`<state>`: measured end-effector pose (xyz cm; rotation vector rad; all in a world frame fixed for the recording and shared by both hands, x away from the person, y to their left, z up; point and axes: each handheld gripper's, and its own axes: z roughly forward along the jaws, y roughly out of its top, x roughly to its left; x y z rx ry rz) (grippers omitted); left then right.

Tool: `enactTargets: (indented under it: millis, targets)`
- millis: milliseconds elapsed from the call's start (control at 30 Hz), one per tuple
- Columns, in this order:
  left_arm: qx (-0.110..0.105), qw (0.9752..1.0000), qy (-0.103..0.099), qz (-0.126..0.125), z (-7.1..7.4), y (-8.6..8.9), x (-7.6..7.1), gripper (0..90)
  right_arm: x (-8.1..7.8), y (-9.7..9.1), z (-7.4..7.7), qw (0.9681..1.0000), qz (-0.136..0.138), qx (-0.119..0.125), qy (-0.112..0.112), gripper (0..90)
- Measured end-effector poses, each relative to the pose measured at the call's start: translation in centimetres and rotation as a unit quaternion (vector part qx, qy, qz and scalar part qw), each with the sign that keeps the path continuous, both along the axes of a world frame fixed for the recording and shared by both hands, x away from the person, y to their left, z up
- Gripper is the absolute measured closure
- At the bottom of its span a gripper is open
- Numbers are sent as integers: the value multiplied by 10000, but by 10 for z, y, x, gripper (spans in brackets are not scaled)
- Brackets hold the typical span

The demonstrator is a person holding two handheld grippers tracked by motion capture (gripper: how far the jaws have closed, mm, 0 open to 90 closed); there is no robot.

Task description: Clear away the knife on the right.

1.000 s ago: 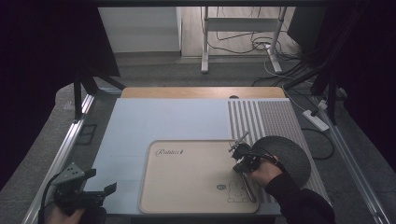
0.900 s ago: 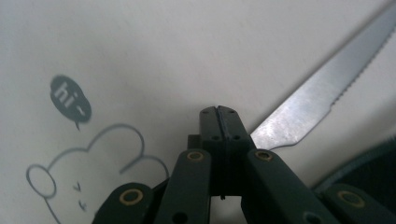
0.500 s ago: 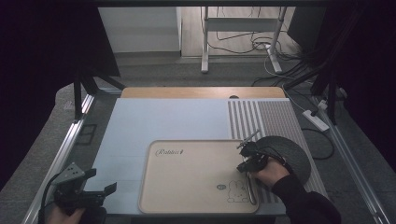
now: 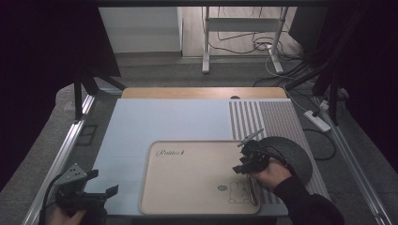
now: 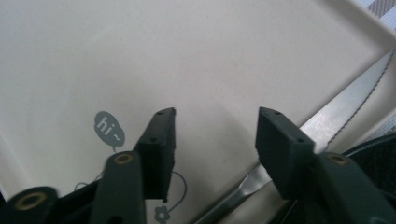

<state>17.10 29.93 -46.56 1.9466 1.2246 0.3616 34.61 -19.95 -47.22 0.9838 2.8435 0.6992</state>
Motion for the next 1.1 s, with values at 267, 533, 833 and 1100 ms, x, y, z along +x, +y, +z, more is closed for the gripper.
enactTargets:
  millis: [267, 533, 833, 1100]
  targets:
    - [-4, 10000, 4, -2, 0, 0, 0, 34, -8, -2, 9, 9995, -71, 48, -301, 271]
    - [-6, 10000, 3, 9, 0, 0, 0, 34, -16, -11, 15, 9985, -55, 286, -466, 212]
    - [-11, 10000, 14, 35, 0, 0, 0, 35, -20, -22, 13, 9974, -265, 459, -484, 78]
    - [-6, 10000, 17, 38, 0, 0, 0, 35, -24, -27, 13, 9954, -420, 381, -770, 0]
